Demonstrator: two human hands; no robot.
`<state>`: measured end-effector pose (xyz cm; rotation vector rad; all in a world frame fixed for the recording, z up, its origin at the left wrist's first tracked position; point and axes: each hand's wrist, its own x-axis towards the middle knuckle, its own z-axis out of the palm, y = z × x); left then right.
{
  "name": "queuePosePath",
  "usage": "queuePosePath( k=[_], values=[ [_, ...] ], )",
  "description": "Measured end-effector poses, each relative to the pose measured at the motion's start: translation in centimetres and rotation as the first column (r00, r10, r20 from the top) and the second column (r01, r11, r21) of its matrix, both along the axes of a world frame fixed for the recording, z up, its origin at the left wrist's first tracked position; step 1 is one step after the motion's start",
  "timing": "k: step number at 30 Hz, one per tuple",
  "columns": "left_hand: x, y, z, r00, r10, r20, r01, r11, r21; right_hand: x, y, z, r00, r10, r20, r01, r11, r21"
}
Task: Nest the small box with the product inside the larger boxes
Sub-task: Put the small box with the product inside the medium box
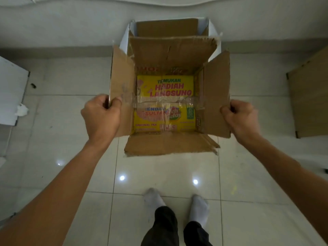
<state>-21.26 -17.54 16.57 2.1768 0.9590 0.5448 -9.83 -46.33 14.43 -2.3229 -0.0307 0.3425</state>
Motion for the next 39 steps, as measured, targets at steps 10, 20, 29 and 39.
queuePosePath(
  k=[10,20,29,39],
  values=[
    [14.6,4.4,2.8,0.987,-0.067,0.144,0.066,0.998,0.010,13.8,4.9,3.8,0.975,-0.044,0.216,0.036,0.998,0.044],
    [24.0,9.7,-2.6,0.992,-0.077,0.104,0.076,0.997,0.016,22.4,10.6,0.2,0.992,-0.043,0.121,0.039,0.998,0.039],
    [26.5,11.4,-9.1,0.998,-0.061,-0.030,0.063,0.997,0.044,25.5,13.1,-7.3,1.000,-0.008,0.020,0.008,1.000,-0.004],
    [28.5,11.6,-15.1,0.983,-0.103,-0.153,0.111,0.993,0.045,27.9,14.1,-12.9,0.992,0.078,-0.099,-0.085,0.993,-0.076]
  ],
)
